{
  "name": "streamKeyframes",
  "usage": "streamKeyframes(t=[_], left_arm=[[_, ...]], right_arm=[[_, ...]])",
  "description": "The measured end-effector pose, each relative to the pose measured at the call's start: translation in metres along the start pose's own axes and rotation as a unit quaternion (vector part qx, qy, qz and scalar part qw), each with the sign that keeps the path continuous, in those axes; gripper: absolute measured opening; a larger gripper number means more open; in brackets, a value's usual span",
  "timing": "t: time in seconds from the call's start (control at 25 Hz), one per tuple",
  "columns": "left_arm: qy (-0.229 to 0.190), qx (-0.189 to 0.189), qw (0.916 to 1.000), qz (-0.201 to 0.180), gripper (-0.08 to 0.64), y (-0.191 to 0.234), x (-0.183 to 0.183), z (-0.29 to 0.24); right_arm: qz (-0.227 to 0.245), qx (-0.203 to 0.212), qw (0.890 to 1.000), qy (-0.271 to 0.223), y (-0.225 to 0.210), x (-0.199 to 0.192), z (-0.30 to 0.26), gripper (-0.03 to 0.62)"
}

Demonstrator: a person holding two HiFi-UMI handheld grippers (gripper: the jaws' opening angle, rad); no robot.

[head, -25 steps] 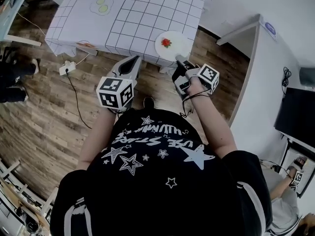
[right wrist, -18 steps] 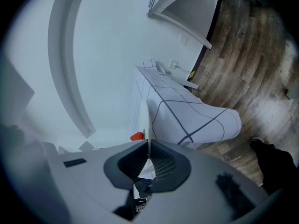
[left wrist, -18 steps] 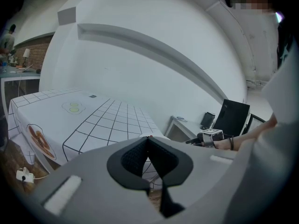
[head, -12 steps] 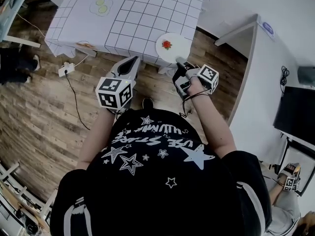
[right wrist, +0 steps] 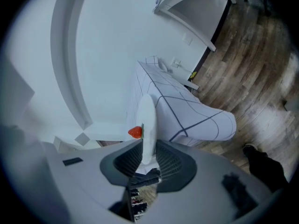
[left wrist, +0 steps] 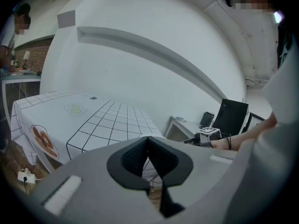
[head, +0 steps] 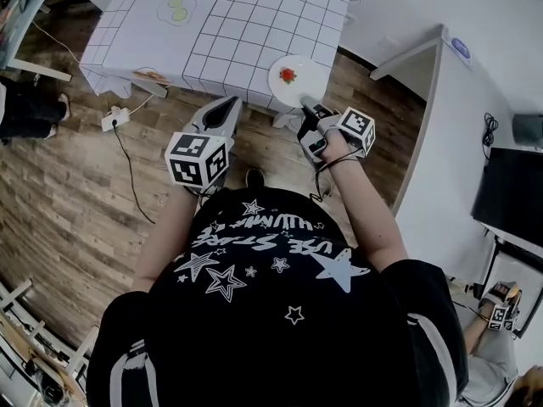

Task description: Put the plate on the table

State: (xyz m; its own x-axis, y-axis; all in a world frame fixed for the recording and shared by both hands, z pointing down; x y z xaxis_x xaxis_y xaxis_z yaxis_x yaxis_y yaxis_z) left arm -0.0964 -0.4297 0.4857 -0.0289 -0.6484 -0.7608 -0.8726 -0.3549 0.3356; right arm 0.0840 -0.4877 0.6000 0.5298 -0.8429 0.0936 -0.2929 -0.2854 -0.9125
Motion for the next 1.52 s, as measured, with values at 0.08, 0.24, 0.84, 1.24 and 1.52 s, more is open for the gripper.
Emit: streamKeyframes(t=[0.08, 0.24, 0.84, 1.24, 1.52], left_arm=[[-0.001, 0.0, 1.0, -0.001, 0.009, -0.001, -0.001, 0.002], [-0.004, 0.002, 1.0, 0.001, 0.009, -0.001, -0.003, 0.006], [-0.023, -0.003, 0.9997, 0.005, 0.009, -0.006, -0.014, 0.03], [-0.031, -0.005, 0.9995, -0.01, 0.009, -0.023, -0.039, 0.084], [-0.038, 0.002, 0.9991, -0.016, 0.009, -0.036, -0.074, 0.137]], right_arm=[[0.012, -0.009, 1.0, -0.002, 0.001, -0.002, 0.001, 0.095], [0.01, -0.02, 1.0, -0.005, -0.001, -0.004, 0.005, 0.106], [0.018, -0.025, 0.999, -0.033, -0.004, -0.016, 0.033, 0.106], [0.149, 0.017, 0.985, -0.089, 0.067, -0.041, 0.068, 0.075], [0.175, 0.065, 0.979, -0.079, 0.08, -0.105, 0.083, 0.037]])
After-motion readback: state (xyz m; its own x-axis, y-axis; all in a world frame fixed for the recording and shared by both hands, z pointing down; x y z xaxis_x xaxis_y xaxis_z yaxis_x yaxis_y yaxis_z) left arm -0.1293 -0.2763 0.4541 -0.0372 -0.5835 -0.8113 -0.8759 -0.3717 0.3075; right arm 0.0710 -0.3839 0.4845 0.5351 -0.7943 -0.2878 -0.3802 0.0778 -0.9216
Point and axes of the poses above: the fingertips, and each gripper's own axes: z backward along the fingers, y to its left, x out of its top, the point moved 1 cm from there along z, backward along the fingers, and after that the axes turned 12 degrees about y, right-handed, at the moved point
